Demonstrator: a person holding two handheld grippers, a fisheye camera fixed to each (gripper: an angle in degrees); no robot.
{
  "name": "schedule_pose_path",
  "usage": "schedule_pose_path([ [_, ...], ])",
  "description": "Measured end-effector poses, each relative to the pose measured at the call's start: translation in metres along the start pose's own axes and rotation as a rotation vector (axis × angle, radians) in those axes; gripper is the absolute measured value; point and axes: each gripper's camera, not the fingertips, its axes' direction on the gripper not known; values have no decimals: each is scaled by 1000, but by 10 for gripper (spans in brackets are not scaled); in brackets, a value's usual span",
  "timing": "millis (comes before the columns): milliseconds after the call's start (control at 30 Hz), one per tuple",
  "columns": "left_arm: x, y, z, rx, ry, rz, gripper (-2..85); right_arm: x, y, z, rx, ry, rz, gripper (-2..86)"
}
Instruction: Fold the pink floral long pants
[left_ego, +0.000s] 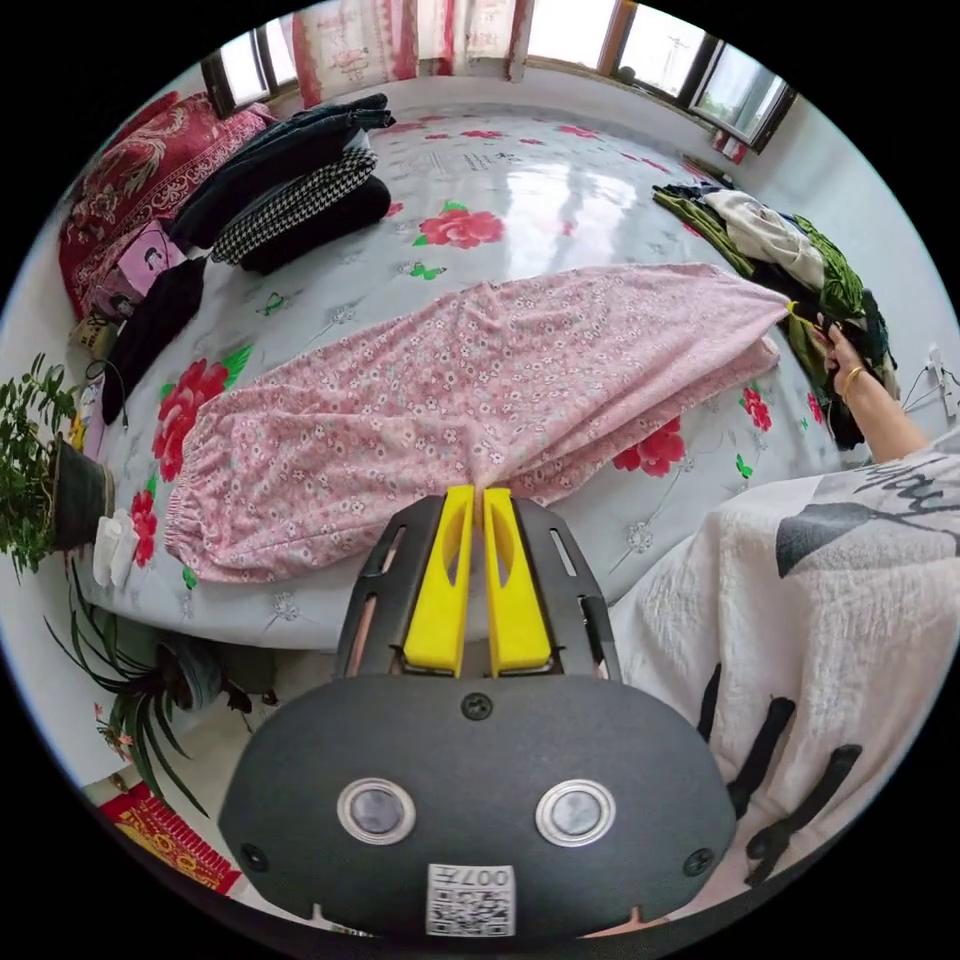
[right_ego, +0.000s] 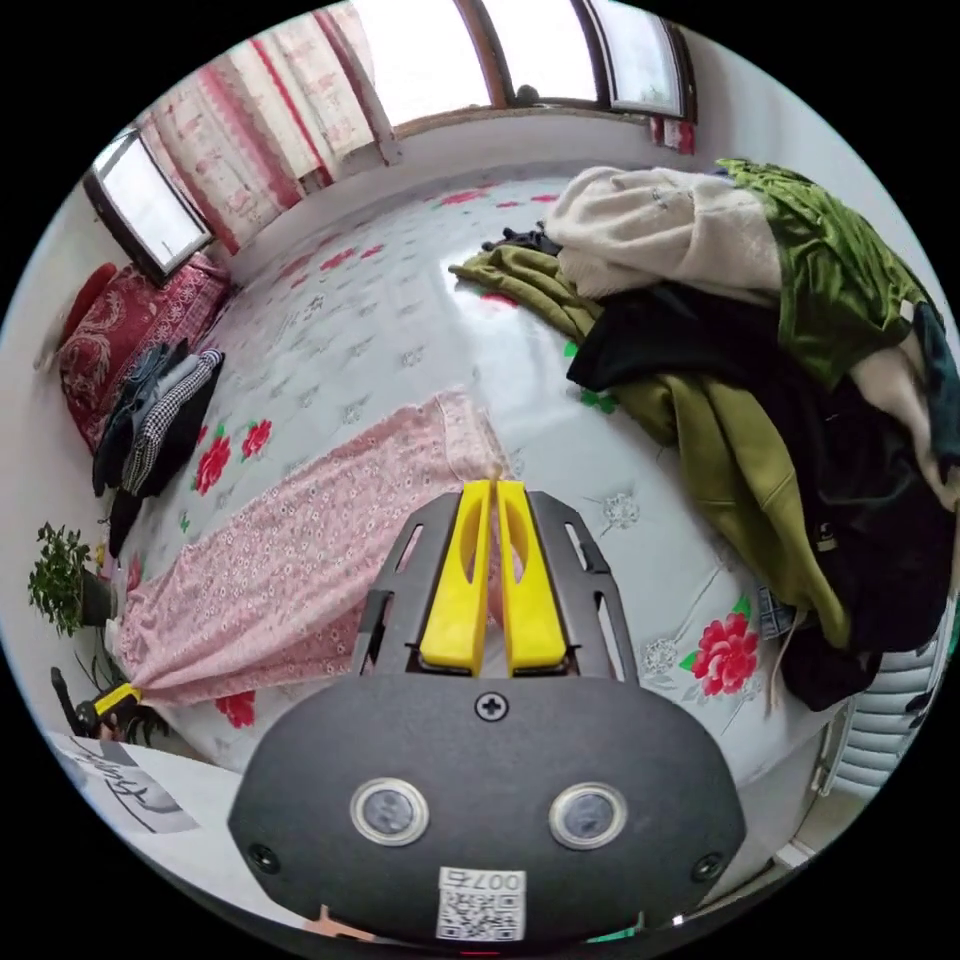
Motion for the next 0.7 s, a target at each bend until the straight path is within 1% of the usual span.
schedule_pose_path([
  [33,2,4,4,-7,3,-1,-4,-1,9,-22,70,11,-27,2],
  [100,6,15,31,-75,52,2,0,9,25,-24,74,27,-21,5],
  [167,11,35,77,-186,88,3,10,28,36,12,-99,8,38,12],
  [200,10,44,78,-144,88,5,19,40,42,37,-232,28,102,18],
  [233,8,47,75,-132,99,6,25,45,48,45,-275,50,121,23],
  [300,-1,53,70,-149,142,-20,39,44,49,30,-210,45,134,31],
  [400,-24,70,42,-71,133,-94,46,24,45,-2,-66,111,131,40],
  [433,-30,73,37,-56,119,-120,45,5,41,-11,-21,98,89,43],
  [467,-46,75,30,-23,86,-182,46,-6,39,-13,-10,82,60,45],
  [500,-55,76,27,-4,73,-218,47,-35,33,-10,-8,36,-19,47],
  [567,-93,70,24,64,28,-348,55,-87,26,4,-32,-30,-157,49],
  [633,-119,58,33,70,-16,-419,63,-173,21,35,-104,-128,-374,51],
  [667,-136,48,42,59,-42,-453,66,-195,21,43,-125,-146,-425,52],
  [700,-144,44,46,48,-60,-475,66,-237,23,58,-167,-180,-533,51],
])
